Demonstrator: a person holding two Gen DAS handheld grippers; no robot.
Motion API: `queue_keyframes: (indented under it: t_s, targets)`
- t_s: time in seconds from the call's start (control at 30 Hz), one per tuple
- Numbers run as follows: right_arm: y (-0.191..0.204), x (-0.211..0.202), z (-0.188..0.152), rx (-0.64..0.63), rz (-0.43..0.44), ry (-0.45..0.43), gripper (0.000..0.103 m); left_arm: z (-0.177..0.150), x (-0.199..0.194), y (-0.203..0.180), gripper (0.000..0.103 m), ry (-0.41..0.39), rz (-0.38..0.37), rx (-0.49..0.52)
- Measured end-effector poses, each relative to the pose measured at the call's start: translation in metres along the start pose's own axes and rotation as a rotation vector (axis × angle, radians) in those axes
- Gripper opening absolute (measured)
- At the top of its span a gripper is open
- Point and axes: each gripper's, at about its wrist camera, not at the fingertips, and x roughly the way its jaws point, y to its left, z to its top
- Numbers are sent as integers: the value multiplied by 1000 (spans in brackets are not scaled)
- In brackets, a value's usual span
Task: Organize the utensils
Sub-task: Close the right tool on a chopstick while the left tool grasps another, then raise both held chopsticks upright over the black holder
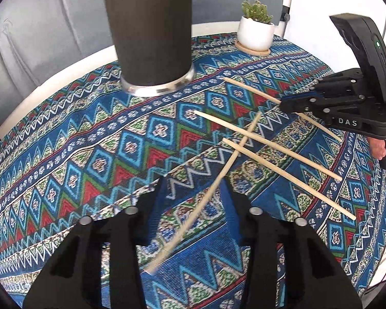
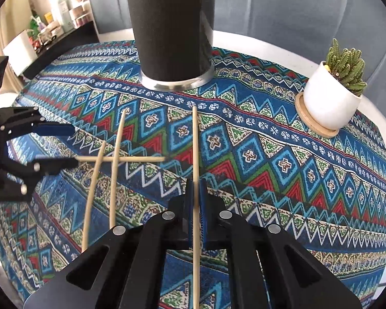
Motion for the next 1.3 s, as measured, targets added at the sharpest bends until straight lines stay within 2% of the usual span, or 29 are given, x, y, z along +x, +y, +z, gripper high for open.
queue_keyframes:
  t_s: [0.03,0.13,0.47,0.63,0.97,1.3]
  targets:
    - [-2,-2,-3,-1,-7,-7,4,-2,-2,7,15,4,5,-14]
    - [-18,-7,-12,71,28,-30,4,-11,-9,30,5,7,-22,-79]
    - [-43,-40,-30,153,66,-111,5,-47,-37,73,5,-28,-99,-275]
    - [-42,-64,-25,147,73,-170,5,-47,-66,90,5,-91,-90,-303]
    - [-30,-108,10,129,91,-290,5,-9,-122,121,5,-226,-53,-328]
    - [-22,-141,78,107,132,-422,5,58,-157,129,5,-338,-75,-286]
